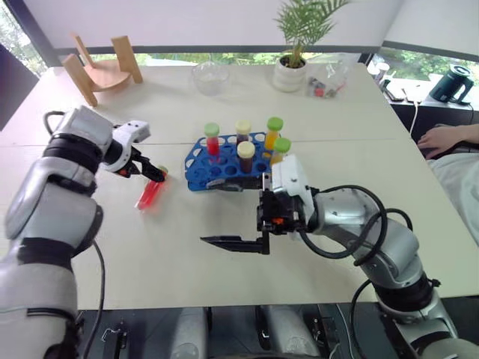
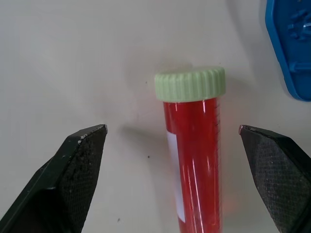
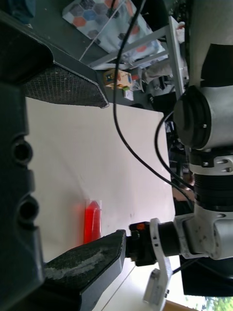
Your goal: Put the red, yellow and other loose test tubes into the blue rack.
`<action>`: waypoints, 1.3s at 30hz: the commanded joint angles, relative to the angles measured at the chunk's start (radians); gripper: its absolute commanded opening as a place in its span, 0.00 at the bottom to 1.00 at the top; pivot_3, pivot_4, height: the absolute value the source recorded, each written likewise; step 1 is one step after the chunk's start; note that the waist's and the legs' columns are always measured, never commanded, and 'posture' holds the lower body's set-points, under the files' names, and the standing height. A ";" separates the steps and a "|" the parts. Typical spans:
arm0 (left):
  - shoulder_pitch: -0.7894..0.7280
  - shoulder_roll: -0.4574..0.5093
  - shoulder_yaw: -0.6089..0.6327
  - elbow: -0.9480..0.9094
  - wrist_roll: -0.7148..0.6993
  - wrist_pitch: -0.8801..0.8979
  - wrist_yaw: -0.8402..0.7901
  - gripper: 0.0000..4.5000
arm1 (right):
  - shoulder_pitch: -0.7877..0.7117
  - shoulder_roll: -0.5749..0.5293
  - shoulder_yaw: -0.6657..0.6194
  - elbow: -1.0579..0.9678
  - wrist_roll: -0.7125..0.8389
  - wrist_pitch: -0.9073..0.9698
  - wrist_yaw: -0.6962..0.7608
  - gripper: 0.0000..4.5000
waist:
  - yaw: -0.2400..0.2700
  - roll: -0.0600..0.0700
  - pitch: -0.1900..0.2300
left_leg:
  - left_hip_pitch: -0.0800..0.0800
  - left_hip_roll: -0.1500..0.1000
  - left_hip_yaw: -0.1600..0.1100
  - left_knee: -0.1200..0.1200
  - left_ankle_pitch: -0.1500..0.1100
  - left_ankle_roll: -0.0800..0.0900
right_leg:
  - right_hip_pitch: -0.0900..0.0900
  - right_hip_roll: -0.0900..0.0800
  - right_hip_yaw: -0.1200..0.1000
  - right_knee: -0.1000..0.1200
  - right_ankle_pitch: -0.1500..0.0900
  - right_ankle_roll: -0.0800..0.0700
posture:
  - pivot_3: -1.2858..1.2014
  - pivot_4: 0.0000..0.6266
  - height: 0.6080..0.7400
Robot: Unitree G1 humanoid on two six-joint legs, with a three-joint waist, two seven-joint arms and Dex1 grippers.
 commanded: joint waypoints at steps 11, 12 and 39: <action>-0.022 -0.100 0.097 0.112 0.148 -0.146 0.018 0.20 | 0.065 -0.015 -0.019 -0.069 -0.019 0.020 -0.102 1.00 | 0.006 0.000 -0.001 | 0.002 -0.001 0.000 0.001 0.000 0.000 | 0.003 -0.001 0.000 0.000 0.000 0.000 | 0.52 0.24 1.00; -0.020 -0.085 0.123 0.101 0.141 -0.172 0.030 0.20 | 0.076 -0.025 -0.029 -0.068 -0.019 0.021 -0.101 1.00 | 0.006 0.000 0.000 | 0.002 -0.001 0.000 0.001 0.000 0.000 | 0.003 -0.001 0.000 0.000 0.000 0.000 | 0.52 0.24 1.00; 0.849 -0.409 0.746 -1.171 -0.397 -0.771 0.416 0.20 | 0.028 -0.243 -0.158 0.225 -0.024 0.057 0.103 1.00 | 0.028 -0.001 0.000 | 0.004 -0.003 0.001 0.003 0.001 -0.001 | 0.006 -0.004 0.001 -0.001 0.003 0.004 | 0.52 0.24 1.00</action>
